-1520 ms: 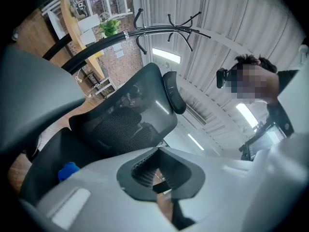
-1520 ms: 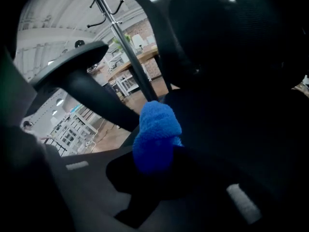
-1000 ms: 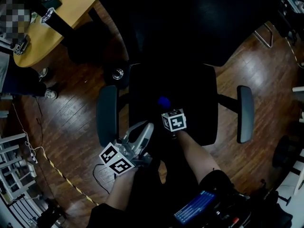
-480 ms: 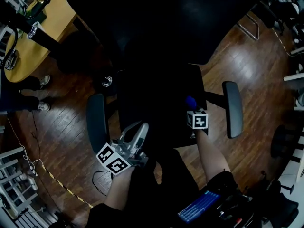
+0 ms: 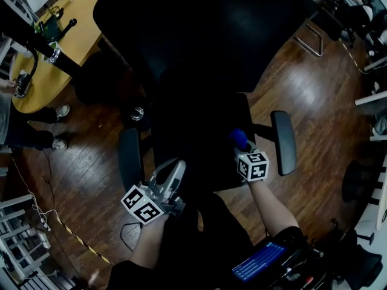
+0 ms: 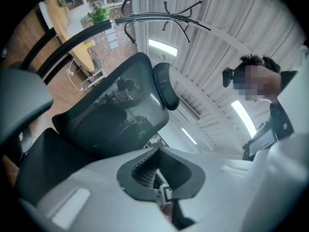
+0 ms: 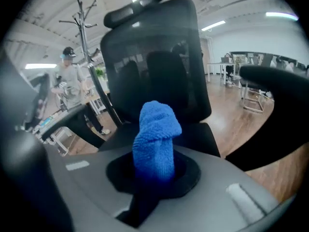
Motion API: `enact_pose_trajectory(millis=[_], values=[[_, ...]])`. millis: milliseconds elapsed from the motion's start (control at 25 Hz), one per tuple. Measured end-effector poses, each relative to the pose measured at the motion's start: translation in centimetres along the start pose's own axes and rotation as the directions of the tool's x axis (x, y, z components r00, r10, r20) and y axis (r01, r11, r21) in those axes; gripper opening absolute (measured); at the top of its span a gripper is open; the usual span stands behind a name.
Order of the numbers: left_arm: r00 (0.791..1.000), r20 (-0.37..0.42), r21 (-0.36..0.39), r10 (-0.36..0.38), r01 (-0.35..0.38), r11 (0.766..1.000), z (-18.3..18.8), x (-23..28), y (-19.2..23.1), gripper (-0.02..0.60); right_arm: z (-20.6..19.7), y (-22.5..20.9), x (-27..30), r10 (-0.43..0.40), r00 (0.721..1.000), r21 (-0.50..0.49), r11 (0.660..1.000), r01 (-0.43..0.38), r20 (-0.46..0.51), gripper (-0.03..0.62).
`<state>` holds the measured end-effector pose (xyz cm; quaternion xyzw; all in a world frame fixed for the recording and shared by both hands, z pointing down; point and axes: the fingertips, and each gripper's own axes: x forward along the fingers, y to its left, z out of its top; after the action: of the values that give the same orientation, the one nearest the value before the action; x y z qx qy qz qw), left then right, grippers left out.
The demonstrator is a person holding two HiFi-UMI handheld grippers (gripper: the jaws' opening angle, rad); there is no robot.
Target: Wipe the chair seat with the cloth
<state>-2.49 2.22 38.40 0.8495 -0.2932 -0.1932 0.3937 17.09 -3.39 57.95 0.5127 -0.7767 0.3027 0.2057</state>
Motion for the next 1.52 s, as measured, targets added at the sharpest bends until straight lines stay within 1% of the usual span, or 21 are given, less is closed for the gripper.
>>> enact_pose_trajectory(millis=[80,160,240,320,400,480,560,600,720,840,920,1000,1120,1280,1400,1520], values=[[1.000,-0.009,0.016,-0.018,0.018,1.000,1.6,0.1,-2.2,-0.008,4.3,3.5,-4.0,0.072,0.993,-0.013,0.997,-0.071,0.089,0.040],[0.999,-0.011,0.040,-0.041,0.042,0.998,3.5,0.6,-4.7,-0.008,9.2,6.8,-8.2,0.145,0.970,-0.021,0.989,-0.144,0.196,0.040],[0.997,-0.004,0.074,-0.073,0.073,0.995,5.6,1.5,-7.6,-0.007,14.2,9.8,-12.8,0.220,0.925,-0.034,0.975,-0.220,0.309,0.040],[0.994,0.003,0.110,-0.111,0.110,0.988,7.2,2.2,-10.8,-0.008,18.4,12.5,-17.6,0.289,0.869,-0.062,0.955,-0.289,0.401,0.040],[0.988,0.008,0.139,-0.153,0.150,0.979,8.5,2.7,-13.3,-0.008,21.6,14.8,-21.3,0.347,0.811,-0.104,0.935,-0.339,0.470,0.040],[0.984,0.007,0.160,-0.177,0.173,0.972,9.2,2.7,-14.9,-0.008,23.5,16.5,-23.6,0.392,0.763,-0.141,0.916,-0.376,0.513,0.040],[0.983,0.009,0.169,-0.182,0.178,0.969,9.1,2.3,-15.9,-0.008,23.8,17.7,-25.0,0.422,0.735,-0.167,0.902,-0.397,0.530,0.040],[0.983,0.012,0.169,-0.182,0.177,0.970,8.9,2.1,-16.3,-0.008,23.6,18.1,-25.5,0.432,0.729,-0.180,0.898,-0.401,0.531,0.040],[0.984,0.020,0.173,-0.178,0.172,0.970,8.5,2.0,-16.9,-0.008,23.1,18.4,-26.1,0.450,0.721,-0.206,0.891,-0.405,0.527,0.040],[0.985,0.017,0.203,-0.173,0.166,0.965,8.1,2.5,-17.3,-0.008,22.7,18.4,-26.1,0.472,0.711,-0.213,0.879,-0.427,0.521,0.040],[0.987,0.003,0.217,-0.163,0.158,0.963,7.2,2.6,-17.7,-0.008,21.9,18.4,-26.4,0.485,0.706,-0.216,0.872,-0.440,0.516,0.040],[0.989,-0.013,0.228,-0.149,0.148,0.962,6.2,2.2,-18.1,-0.008,21.0,18.4,-26.6,0.499,0.697,-0.215,0.862,-0.458,0.515,0.040],[0.993,-0.030,0.257,-0.113,0.117,0.959,5.1,1.3,-18.7,-0.008,19.7,18.7,-26.9,0.532,0.682,-0.212,0.840,-0.499,0.503,0.040],[0.997,-0.014,0.286,-0.081,0.081,0.955,4.8,-0.3,-19.1,-0.008,18.5,19.5,-27.8,0.567,0.662,-0.233,0.817,-0.528,0.489,0.040],[0.996,0.007,0.291,-0.088,0.082,0.953,4.9,-2.0,-19.9,-0.008,17.6,20.5,-30.2,0.568,0.644,-0.247,0.816,-0.523,0.513,0.040],[0.991,0.004,0.317,-0.130,0.122,0.941,4.0,-3.7,-21.5,-0.008,15.8,21.3,-33.1,0.551,0.638,-0.254,0.828,-0.500,0.538,0.040]])
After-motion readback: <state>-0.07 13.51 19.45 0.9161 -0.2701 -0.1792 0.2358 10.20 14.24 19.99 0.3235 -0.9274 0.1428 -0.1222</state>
